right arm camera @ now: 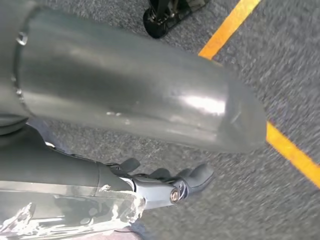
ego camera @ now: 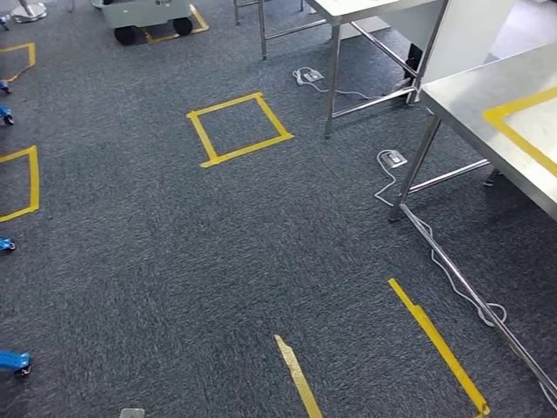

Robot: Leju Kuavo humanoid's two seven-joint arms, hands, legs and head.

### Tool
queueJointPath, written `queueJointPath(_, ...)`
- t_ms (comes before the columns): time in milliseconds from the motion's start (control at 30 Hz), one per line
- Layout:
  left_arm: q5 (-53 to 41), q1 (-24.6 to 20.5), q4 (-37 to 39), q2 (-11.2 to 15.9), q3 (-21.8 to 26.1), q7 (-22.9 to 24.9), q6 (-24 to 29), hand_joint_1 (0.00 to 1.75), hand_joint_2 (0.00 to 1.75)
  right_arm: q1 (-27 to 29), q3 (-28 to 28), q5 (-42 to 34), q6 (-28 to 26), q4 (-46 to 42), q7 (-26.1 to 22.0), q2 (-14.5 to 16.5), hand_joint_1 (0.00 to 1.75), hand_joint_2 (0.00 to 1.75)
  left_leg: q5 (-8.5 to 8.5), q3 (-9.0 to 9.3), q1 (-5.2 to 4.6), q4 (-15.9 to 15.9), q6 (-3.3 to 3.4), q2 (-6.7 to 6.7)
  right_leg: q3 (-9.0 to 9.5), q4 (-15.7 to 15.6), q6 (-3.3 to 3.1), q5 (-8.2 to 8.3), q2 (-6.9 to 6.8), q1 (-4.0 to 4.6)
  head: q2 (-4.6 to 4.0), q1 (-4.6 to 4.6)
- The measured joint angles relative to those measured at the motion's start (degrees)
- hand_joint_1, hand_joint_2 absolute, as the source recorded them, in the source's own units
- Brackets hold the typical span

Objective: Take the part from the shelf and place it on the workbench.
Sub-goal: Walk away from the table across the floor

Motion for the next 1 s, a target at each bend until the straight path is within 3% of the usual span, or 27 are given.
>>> queueJointPath(67, 0.0, -0.2, 0.0, -0.1, 0.0, 0.0, 0.0, 0.0, 0.0, 0.1, 0.0, 0.0, 0.0, 0.0, 0.0, 0.0, 0.0, 0.0, -3.55, -3.41, 0.52, 7.3, -0.86, 2.21, 0.05, 0.0, -0.14, -0.07, -1.81, 0.02, 0.0, -0.35)
queueJointPath(100, 0.0, -0.2, 0.0, -0.1, 0.0, 0.0, 0.0, 0.0, 0.0, 0.2, 0.0, 0.0, 0.0, 0.0, 0.0, 0.0, 0.0, 0.0, -4.5, -4.78, 0.87, 10.3, -1.22, 2.57, 0.06, 0.0, -0.12, -0.14, -2.72, 0.01, 0.0, -0.34)
queueJointPath(133, 0.0, -0.2, 0.0, -0.1, 0.1, 0.0, 0.0, 0.0, 0.0, 0.2, 0.0, 0.0, 0.0, 0.0, 0.0, 0.0, 0.0, 0.0, -4.36, -5.26, 1.2, 11.4, -1.53, 2.78, 0.1, 0.0, -0.06, -0.24, -3.54, -0.02, 0.0, -0.36)
queueJointPath(167, 0.0, -0.1, 0.0, 0.0, 0.1, 0.0, 0.0, 0.0, 0.0, 0.2, 0.0, 0.0, 0.0, 0.0, 0.0, 0.0, 0.0, 0.0, -3.15, -4.59, 1.49, 10.3, -1.77, 3.02, 0.19, 0.0, 0.06, -0.36, -4.28, -0.08, 0.0, -0.36)
queueJointPath(200, 0.0, 0.0, 0.0, 0.0, 0.1, 0.0, 0.0, 0.0, 0.0, 0.2, 0.0, 0.0, 0.0, 0.0, 0.0, 0.0, 0.0, 0.0, -1.21, -2.9, 1.71, 7.2, -1.97, 3.53, 0.36, 0.0, 0.24, -0.52, -4.98, -0.16, 0.0, -0.36)
queueJointPath(267, 0.0, -0.1, -0.1, -0.1, 0.1, 0.0, 0.1, 0.0, 0.0, 0.2, 0.1, 0.0, 0.0, 0.0, 0.0, 0.0, 0.0, 0.0, 1.67, 1.07, 1.64, -0.3, -2.0, 5.83, 0.58, 0.2, 0.85, -0.96, -6.19, -0.09, 0.0, -0.46)
queueJointPath(333, -0.1, -0.3, -0.1, -0.2, 0.1, 0.1, 0.2, 0.0, 0.0, 0.1, 0.2, 0.0, 0.0, 0.0, 0.0, -0.1, 0.0, 0.0, 1.96, 2.67, 1.23, -3.6, -1.16, 7.25, 0.58, 0.3, 1.59, -1.41, -7.29, 0.21, 0.0, -0.53)
queueJointPath(400, -0.2, -0.2, -0.1, -0.3, 0.2, 0.2, 0.4, 0.0, 0.0, 0.1, 0.4, -0.1, 0.0, -0.1, 0.1, -0.1, 0.0, 0.0, 1.79, 2.51, 1.0, -3.7, 0.01, 6.29, 1.14, 0.2, 2.26, -1.69, -8.25, 0.22, 0.0, -0.51)
queueJointPath(433, -0.3, -0.1, -0.1, -0.3, 0.3, 0.3, 0.6, 0.0, 0.0, 0.1, 0.6, -0.1, 0.0, -0.1, 0.2, -0.1, 0.0, 0.0, 1.87, 2.47, 1.02, -3.8, 0.45, 5.67, 1.26, 0.4, 2.59, -2.08, -7.68, 0.09, -0.01, -0.45)
queueJointPath(500, -0.5, 0.0, -0.2, -0.4, 0.6, 0.4, 1.0, 0.0, 0.0, 0.1, 0.9, -0.2, 0.0, -0.1, 0.3, -0.1, 0.0, 0.0, 2.17, 2.39, 1.11, -4.0, 1.3, 4.51, -0.09, 3.7, 2.98, -4.52, -4.67, -0.13, 0.0, -0.28)
queueJointPath(533, -0.8, -0.1, -0.2, -0.6, 0.6, 0.5, 1.1, 0.0, 0.0, 0.1, 1.1, -0.3, 0.0, -0.1, 0.4, -0.2, 0.0, 0.0, 2.25, 2.27, 1.09, -4.0, 1.59, 3.91, -1.82, 7.3, 2.96, -6.48, -2.9, -0.13, -0.01, -0.15)
queueJointPath(567, -1.0, -0.1, -0.2, -0.7, 0.6, 0.7, 1.4, 0.0, 0.0, 0.2, 1.2, -0.4, 0.0, -0.2, 0.6, -0.2, 0.0, 0.0, 2.31, 2.15, 1.0, -4.0, 1.82, 3.2, -3.91, 11.6, 2.82, -8.39, -1.95, -0.06, 0.0, -0.11)
queueJointPath(600, -1.4, -0.1, -0.3, -0.8, 0.7, 0.9, 1.8, 0.0, 0.0, 0.3, 1.3, -0.6, 0.0, -0.2, 0.7, -0.2, 0.0, 0.0, 2.35, 2.06, 0.9, -4.0, 1.94, 2.42, -5.87, 15.3, 2.67, -9.6, -1.56, 0.04, 0.01, -0.08)
queueJointPath(633, -1.8, -0.1, -0.3, -0.9, 0.7, 1.1, 2.4, 0.0, 0.0, 0.4, 1.5, -0.6, 0.1, -0.3, 0.8, -0.2, 0.0, 0.0, 2.37, 2.03, 0.81, -4.0, 2.0, 1.58, -7.14, 17.3, 2.47, -9.66, -1.41, 0.13, 0.01, -0.04)
queueJointPath(667, -2.2, 0.0, -0.3, -1.0, 0.7, 1.3, 3.0, 0.0, 0.0, 0.5, 1.7, -0.7, 0.1, -0.3, 0.9, -0.2, 0.0, 0.0, 2.38, 2.07, 0.74, -3.9, 2.01, 0.75, -7.37, 17.0, 2.23, -8.49, -1.3, 0.22, 0.01, -0.02)
queueJointPath(700, -2.4, 0.0, -0.3, -1.1, 0.7, 1.5, 3.6, 0.0, 0.0, 0.6, 1.9, -0.8, 0.2, -0.4, 0.9, -0.3, 0.0, 0.0, 2.38, 2.14, 0.69, -3.9, 2.01, -0.07, -6.56, 14.5, 1.94, -6.35, -0.97, 0.28, 0.0, 0.01)
queueJointPath(767, -2.9, 0.0, -0.4, -1.4, 0.7, 1.5, 4.3, 0.0, 0.0, 0.7, 2.3, -1.0, 0.5, -0.8, 0.9, -0.3, 0.0, 0.0, 2.4, 2.17, 0.54, -3.8, 1.89, -1.61, -3.75, 7.1, 1.21, -1.91, 1.59, 0.29, 0.0, -0.01)
queueJointPath(833, -3.4, -0.1, -0.4, -1.7, 0.7, 1.3, 4.7, 0.0, 0.0, 0.9, 2.8, -1.5, 0.9, -1.4, 0.9, -0.3, 0.0, 0.0, 2.56, 1.68, 0.58, -3.6, 1.41, -3.02, -1.84, 2.3, 0.89, -0.51, 4.04, 0.2, 0.0, -0.06)
queueJointPath(867, -3.7, -0.1, -0.4, -1.8, 0.8, 1.2, 4.8, 0.0, 0.0, 1.0, 3.2, -1.9, 1.0, -1.6, 0.9, -0.4, 0.0, 0.0, 2.73, 1.34, 0.69, -3.6, 1.01, -3.68, -1.51, 1.7, 0.87, -0.7, 4.33, 0.21, 0.01, -0.07)
queueJointPath(900, -3.9, 0.0, -0.4, -1.8, 0.8, 1.1, 5.0, 0.0, 0.0, 1.2, 3.6, -2.4, 1.1, -1.9, 0.9, -0.3, 0.0, 0.0, 2.92, 1.06, 0.83, -3.6, 0.61, -4.41, -1.2, 1.2, 0.89, -0.7, 3.73, 0.17, 0.01, -0.06)
queueJointPath(933, -4.2, 0.1, -0.4, -1.8, 0.9, 1.1, 5.1, 0.0, 0.0, 1.3, 4.1, -2.8, 1.3, -2.0, 0.9, -0.3, 0.0, 0.0, 2.9, 0.87, 0.85, -3.5, 0.25, -4.23, -0.96, 1.0, 0.77, -0.5, 3.04, 0.13, 0.01, -0.1)
queueJointPath(1000, -4.6, 0.2, -0.5, -1.8, 1.0, 1.0, 5.4, 0.0, 0.0, 1.5, 4.9, -3.2, 1.4, -2.4, 0.9, -0.2, 0.0, 0.0, 1.32, -0.31, 0.71, -1.1, -0.45, -1.65, -0.42, 0.2, 0.39, -0.11, 1.38, -0.11, 0.01, -0.48)
